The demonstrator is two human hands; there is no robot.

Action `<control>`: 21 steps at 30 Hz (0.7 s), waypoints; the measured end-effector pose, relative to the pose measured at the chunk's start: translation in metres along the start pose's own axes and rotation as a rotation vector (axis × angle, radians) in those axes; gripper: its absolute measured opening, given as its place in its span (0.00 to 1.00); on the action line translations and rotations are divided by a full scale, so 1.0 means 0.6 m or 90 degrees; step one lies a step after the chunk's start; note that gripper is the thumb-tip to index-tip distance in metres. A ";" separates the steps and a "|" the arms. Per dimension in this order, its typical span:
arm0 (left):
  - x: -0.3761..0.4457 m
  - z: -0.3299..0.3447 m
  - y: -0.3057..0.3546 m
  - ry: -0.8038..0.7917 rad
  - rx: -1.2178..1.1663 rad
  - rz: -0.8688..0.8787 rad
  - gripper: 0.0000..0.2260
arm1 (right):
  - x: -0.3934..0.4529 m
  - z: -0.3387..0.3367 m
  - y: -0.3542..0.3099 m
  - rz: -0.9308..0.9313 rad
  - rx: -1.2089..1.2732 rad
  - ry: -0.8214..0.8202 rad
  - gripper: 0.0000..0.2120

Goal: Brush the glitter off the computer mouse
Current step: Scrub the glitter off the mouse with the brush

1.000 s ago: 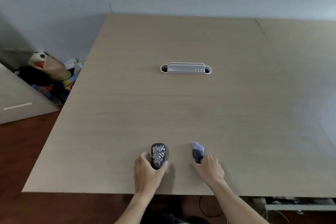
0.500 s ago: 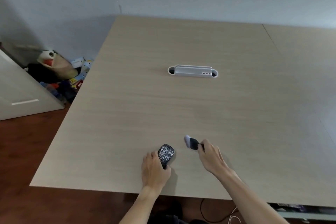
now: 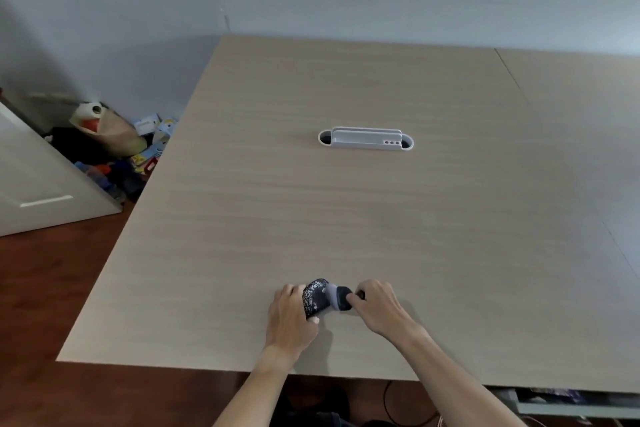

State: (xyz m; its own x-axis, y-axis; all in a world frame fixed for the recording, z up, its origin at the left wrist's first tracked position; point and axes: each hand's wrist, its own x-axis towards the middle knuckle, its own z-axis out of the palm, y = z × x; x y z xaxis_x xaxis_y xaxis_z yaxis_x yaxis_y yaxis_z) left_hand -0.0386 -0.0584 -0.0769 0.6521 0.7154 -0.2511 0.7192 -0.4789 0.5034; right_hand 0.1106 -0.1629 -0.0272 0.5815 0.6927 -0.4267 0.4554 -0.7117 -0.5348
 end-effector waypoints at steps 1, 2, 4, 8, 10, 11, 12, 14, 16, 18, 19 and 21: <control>0.000 0.000 0.000 0.001 -0.001 -0.001 0.23 | 0.000 -0.002 0.003 0.010 -0.003 0.013 0.20; 0.000 0.000 0.001 0.003 -0.001 -0.003 0.23 | -0.001 -0.003 0.005 0.017 0.003 0.027 0.20; -0.001 0.000 0.002 0.008 0.001 -0.002 0.23 | -0.005 -0.001 0.001 0.018 0.045 0.040 0.20; -0.002 0.002 0.002 0.015 -0.016 -0.002 0.21 | -0.012 0.018 -0.008 0.011 0.122 0.014 0.19; -0.001 0.001 0.000 0.010 -0.020 0.001 0.21 | -0.009 0.023 -0.003 0.027 0.121 0.028 0.18; 0.001 -0.001 -0.001 0.007 -0.022 0.005 0.21 | -0.007 0.022 0.000 0.042 0.116 0.047 0.17; 0.002 -0.003 -0.001 0.005 -0.023 0.009 0.22 | -0.004 0.019 0.004 0.057 0.113 0.071 0.15; 0.004 -0.005 -0.003 0.004 -0.023 0.016 0.23 | 0.000 0.010 0.007 0.072 0.116 0.118 0.13; 0.005 -0.006 -0.003 0.000 -0.020 0.018 0.22 | 0.003 0.002 0.005 0.064 0.127 0.140 0.12; 0.007 -0.006 -0.004 -0.003 -0.013 0.020 0.21 | 0.004 -0.002 -0.003 0.044 0.147 0.120 0.11; 0.010 -0.007 -0.004 -0.005 -0.008 0.023 0.21 | 0.006 -0.002 -0.007 0.034 0.150 0.099 0.11; 0.014 -0.009 -0.005 -0.009 0.001 0.028 0.20 | 0.009 0.001 -0.010 0.023 0.143 0.063 0.11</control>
State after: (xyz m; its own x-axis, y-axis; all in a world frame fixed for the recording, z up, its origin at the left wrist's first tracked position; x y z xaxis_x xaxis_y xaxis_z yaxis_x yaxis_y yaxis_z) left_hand -0.0363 -0.0481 -0.0759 0.6866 0.6861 -0.2405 0.6899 -0.5104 0.5135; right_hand 0.1110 -0.1547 -0.0268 0.6631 0.6441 -0.3813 0.2776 -0.6847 -0.6739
